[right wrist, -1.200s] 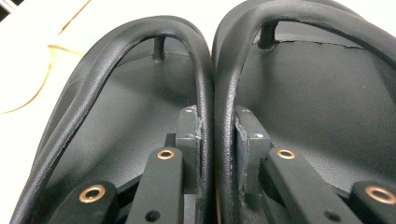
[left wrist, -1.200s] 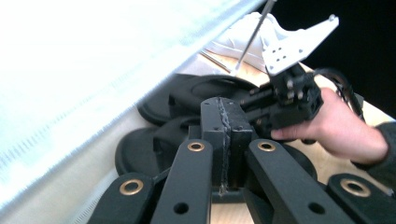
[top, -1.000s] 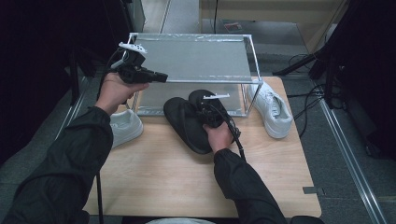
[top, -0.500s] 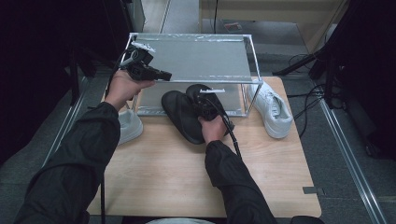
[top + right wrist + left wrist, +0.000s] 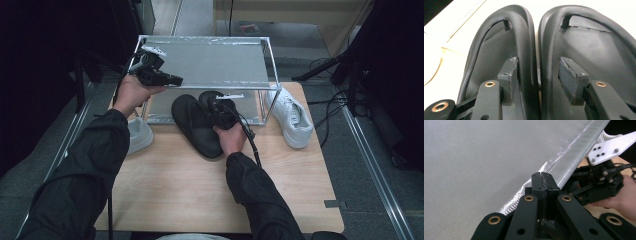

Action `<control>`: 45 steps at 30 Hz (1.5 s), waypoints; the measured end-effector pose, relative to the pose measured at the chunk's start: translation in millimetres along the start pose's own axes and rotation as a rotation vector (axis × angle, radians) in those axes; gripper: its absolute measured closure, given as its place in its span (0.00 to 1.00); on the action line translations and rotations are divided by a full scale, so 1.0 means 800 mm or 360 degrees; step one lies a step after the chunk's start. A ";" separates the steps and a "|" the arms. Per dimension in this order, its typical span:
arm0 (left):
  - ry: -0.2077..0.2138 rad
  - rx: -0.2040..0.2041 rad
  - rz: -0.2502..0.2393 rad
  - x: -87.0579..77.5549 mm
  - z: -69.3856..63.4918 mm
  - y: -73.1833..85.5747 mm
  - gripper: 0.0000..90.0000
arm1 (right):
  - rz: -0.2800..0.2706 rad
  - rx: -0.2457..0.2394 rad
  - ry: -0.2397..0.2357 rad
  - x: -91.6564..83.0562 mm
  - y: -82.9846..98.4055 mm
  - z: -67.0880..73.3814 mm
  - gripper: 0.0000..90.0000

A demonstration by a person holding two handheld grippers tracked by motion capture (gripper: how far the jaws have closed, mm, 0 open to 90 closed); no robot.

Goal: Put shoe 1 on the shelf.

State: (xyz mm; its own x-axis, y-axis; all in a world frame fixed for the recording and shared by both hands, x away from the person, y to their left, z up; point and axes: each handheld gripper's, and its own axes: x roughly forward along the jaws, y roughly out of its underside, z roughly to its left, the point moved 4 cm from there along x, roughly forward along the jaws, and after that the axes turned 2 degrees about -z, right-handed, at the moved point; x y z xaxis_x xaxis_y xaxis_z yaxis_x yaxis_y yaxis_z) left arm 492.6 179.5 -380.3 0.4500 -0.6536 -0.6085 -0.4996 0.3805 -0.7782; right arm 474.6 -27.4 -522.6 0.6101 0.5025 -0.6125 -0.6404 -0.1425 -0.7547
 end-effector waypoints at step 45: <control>-0.0021 -0.0016 -0.0058 0.001 0.003 0.007 1.00 | 0.0200 -0.0388 -0.0248 -0.094 0.132 -0.005 1.00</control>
State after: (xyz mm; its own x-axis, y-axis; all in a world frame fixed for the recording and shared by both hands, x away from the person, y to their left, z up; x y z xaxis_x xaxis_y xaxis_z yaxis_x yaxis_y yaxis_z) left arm 492.0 182.2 -385.4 0.4774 -0.6583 -0.5821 -0.4904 0.3500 -0.7981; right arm 362.6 -83.7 -557.1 0.4423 0.5897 -0.6757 -0.5641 -0.4027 -0.7208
